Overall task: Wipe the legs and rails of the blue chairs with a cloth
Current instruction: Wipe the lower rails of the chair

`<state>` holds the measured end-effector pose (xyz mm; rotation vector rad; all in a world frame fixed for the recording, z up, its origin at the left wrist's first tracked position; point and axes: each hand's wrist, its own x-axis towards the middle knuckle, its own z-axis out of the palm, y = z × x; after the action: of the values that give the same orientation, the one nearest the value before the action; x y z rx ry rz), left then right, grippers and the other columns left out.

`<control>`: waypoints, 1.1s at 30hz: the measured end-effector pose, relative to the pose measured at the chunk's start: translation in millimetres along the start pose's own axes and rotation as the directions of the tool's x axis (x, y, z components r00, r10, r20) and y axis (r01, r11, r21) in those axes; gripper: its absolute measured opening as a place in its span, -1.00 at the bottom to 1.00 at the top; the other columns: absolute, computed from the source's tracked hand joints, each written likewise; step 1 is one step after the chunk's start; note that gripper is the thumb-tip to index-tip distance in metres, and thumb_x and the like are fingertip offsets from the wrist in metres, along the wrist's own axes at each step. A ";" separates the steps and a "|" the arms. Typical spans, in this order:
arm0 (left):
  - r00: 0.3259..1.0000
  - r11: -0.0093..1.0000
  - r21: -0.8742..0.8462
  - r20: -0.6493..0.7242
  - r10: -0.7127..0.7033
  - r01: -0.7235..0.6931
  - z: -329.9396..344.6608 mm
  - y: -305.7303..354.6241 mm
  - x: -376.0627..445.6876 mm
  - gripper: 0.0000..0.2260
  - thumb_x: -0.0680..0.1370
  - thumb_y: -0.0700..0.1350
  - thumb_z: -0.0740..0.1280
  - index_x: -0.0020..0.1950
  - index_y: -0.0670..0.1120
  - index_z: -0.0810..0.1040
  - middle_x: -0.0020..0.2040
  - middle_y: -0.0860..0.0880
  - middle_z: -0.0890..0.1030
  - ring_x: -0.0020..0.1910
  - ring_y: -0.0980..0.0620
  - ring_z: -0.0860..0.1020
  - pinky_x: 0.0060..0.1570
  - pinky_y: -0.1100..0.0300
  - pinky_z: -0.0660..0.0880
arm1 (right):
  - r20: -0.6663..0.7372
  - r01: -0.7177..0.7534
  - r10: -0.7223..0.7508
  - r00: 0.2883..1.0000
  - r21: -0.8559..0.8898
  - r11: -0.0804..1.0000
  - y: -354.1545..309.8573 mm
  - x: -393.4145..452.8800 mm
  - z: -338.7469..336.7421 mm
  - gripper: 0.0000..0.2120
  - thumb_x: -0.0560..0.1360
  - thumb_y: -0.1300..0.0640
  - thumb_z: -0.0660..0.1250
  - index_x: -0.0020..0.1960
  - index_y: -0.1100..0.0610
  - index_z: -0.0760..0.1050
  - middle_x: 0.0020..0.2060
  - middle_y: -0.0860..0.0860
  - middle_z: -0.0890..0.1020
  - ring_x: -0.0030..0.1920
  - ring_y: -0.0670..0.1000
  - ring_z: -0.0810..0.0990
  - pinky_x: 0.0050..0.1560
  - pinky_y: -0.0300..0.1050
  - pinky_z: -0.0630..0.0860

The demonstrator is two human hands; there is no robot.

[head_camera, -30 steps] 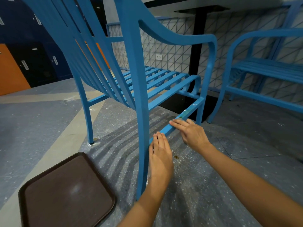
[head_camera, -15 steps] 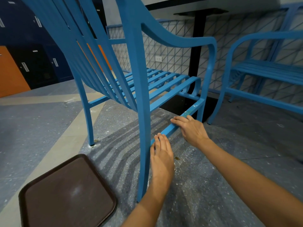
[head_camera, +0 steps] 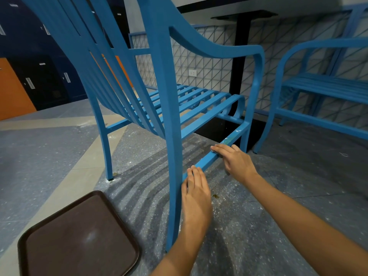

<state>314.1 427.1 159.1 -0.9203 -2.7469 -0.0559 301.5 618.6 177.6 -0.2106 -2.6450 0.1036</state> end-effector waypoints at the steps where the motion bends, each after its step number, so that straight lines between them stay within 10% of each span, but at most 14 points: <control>1: 1.000 1.000 -0.003 0.001 0.002 -0.002 0.0 -0.2 -0.4 -0.33 0.65 -0.14 0.10 0.47 -0.31 -0.35 0.57 -0.27 -0.15 0.56 -0.19 -0.09 0.50 -0.02 0.03 | -0.007 -0.017 0.017 1.000 0.007 1.000 2.7 1.6 0.5 -0.54 0.57 0.25 0.21 0.41 -0.08 0.38 0.32 -0.16 0.49 0.08 0.02 0.48 -0.14 -0.03 0.59; 10: 0.999 0.999 0.003 0.010 0.040 -0.040 -4.3 -0.7 0.2 -0.33 0.64 -0.15 0.08 0.43 -0.31 -0.41 0.56 -0.27 -0.18 0.56 -0.20 -0.11 0.50 -0.03 0.00 | 0.035 -0.159 0.160 0.986 -0.031 0.987 22.3 21.6 -5.8 -0.55 0.60 0.24 0.14 0.42 -0.12 0.36 0.38 -0.17 0.43 0.22 0.03 0.44 0.05 -0.01 0.56; 19: 1.000 1.000 -0.025 -0.019 -0.008 0.007 -25.9 3.8 20.5 -0.59 0.59 -0.09 0.17 0.39 -0.23 0.21 0.30 -0.17 0.36 0.27 -0.11 0.37 0.27 0.02 0.36 | 0.023 -0.044 0.044 0.999 0.011 0.999 -2.5 16.0 -19.7 -0.67 0.61 0.05 0.20 0.36 -0.07 0.44 0.30 -0.11 0.51 0.24 0.03 0.50 0.07 0.02 0.55; 26: 0.984 0.979 -0.107 0.026 0.175 -0.172 -14.7 10.4 50.9 -0.40 0.65 -0.09 0.11 0.57 -0.18 -0.17 0.60 -0.09 -0.10 0.57 -0.04 -0.12 0.52 -0.05 -0.08 | -0.040 -0.013 0.019 0.999 0.147 0.989 9.1 8.1 -5.4 -0.70 0.61 0.06 0.21 0.31 -0.04 0.52 0.25 -0.10 0.58 0.22 0.02 0.53 0.14 -0.05 0.50; 33: 0.986 0.968 -0.185 -0.051 0.160 -0.167 -3.7 11.4 53.3 -0.40 0.64 -0.09 0.11 0.58 -0.15 -0.12 0.60 -0.07 -0.06 0.57 0.01 -0.10 0.54 0.04 -0.13 | -0.106 -0.072 0.103 0.989 0.261 0.963 32.7 19.4 8.1 -0.73 0.60 0.12 0.23 0.25 -0.02 0.56 0.21 -0.10 0.61 0.19 0.01 0.56 0.21 -0.03 0.50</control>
<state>280.6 467.2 175.1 -1.1803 -2.6565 -0.3056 285.0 653.8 175.8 -0.2382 -2.4735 0.4465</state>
